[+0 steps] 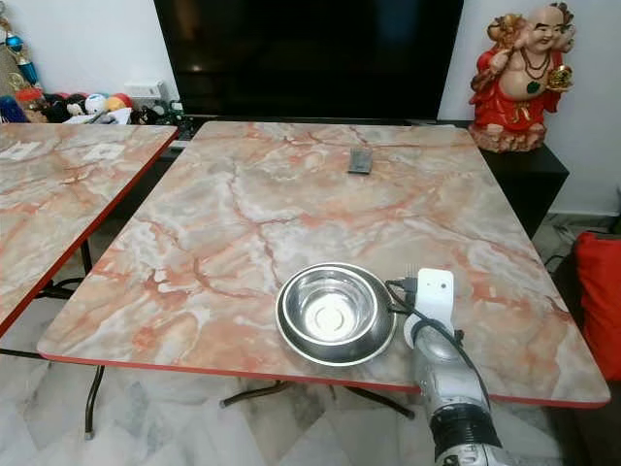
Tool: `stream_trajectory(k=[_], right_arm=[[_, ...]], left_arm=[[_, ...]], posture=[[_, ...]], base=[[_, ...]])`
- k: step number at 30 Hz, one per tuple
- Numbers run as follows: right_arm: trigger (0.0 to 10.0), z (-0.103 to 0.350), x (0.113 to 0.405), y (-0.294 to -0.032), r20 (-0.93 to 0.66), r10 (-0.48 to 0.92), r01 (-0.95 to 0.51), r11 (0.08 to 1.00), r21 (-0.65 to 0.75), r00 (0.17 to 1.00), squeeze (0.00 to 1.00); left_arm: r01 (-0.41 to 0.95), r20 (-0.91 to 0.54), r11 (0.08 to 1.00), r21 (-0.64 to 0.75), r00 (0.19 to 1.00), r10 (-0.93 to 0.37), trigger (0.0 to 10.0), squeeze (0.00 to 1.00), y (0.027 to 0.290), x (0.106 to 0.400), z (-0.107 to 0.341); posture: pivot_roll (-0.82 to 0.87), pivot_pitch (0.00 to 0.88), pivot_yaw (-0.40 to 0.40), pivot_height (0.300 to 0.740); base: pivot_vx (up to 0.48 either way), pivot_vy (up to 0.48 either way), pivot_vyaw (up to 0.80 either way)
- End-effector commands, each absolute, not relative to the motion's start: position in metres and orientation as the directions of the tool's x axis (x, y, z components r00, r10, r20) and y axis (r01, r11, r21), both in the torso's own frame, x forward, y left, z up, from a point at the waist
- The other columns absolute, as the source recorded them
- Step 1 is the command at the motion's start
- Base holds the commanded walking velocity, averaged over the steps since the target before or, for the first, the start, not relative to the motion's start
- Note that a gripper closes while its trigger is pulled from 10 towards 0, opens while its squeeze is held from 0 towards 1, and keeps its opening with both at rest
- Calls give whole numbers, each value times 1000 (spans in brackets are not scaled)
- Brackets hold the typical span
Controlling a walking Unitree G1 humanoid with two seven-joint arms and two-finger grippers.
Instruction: Setting the table
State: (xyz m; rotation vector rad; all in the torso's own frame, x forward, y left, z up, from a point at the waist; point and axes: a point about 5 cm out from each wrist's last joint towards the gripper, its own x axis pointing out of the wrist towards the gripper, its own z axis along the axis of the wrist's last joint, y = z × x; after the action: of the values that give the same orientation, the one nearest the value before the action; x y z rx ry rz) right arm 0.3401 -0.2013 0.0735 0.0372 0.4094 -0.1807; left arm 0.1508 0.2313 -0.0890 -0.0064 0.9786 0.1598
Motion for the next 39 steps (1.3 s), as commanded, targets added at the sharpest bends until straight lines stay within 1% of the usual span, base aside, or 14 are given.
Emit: stream_trajectory(k=[1,4,7,11,12,13,18,21,25,27,32,39], right_arm=[[10000,87,347,-200,-350,-165,178,984,4,922,0],[10000,88,347,-199,-342,-164,177,984,6,925,0],[10000,95,349,-199,-297,-171,180,984,3,939,0],[10000,112,351,-199,-157,-176,173,984,-31,972,0],[10000,123,351,-198,-75,-173,170,984,-45,982,0],[10000,129,350,-197,-32,-171,169,985,-41,985,0],[10000,148,340,-200,137,-200,199,980,25,970,0],[10000,153,333,-205,199,-235,231,972,45,951,0],[10000,155,328,-205,228,-235,230,972,49,945,0],[10000,155,323,-200,248,-194,190,981,42,949,0],[10000,153,322,-194,241,-174,163,985,64,955,0],[10000,161,327,-181,268,-174,149,982,112,948,0]], left_arm=[[-127,-836,989,74,532,131,10000,0,233,149,-90],[-127,-836,989,73,533,130,10000,0,233,149,-90],[-128,-836,989,71,534,129,10000,0,232,149,-90],[-130,-835,989,72,534,131,10000,0,232,149,-90],[-134,-833,988,71,538,133,10000,0,233,149,-90],[-137,-831,988,71,540,135,10000,0,233,149,-89],[-142,-829,987,71,541,137,10000,0,233,148,-90],[-143,-830,987,70,540,137,10000,0,233,148,-90],[-143,-831,987,71,540,138,10000,0,233,148,-90],[-145,-830,987,72,539,140,10000,0,234,148,-90],[-151,-829,986,70,540,142,10000,0,234,148,-89],[-152,-829,986,71,541,143,10000,0,233,149,-89]], posture=[[2,0,41,740],[2,0,40,740],[2,0,40,740],[2,0,38,740],[1,0,38,740],[0,0,35,740],[1,0,27,740],[-1,0,28,740],[-9,0,30,740],[-14,0,30,740],[-15,0,30,740],[-2,0,22,740]], base=[[0,0,0],[0,0,0],[0,0,0],[0,0,0],[0,0,0],[0,0,0],[0,0,0],[0,0,0],[0,0,0],[0,0,0],[0,0,0],[0,440,0]])
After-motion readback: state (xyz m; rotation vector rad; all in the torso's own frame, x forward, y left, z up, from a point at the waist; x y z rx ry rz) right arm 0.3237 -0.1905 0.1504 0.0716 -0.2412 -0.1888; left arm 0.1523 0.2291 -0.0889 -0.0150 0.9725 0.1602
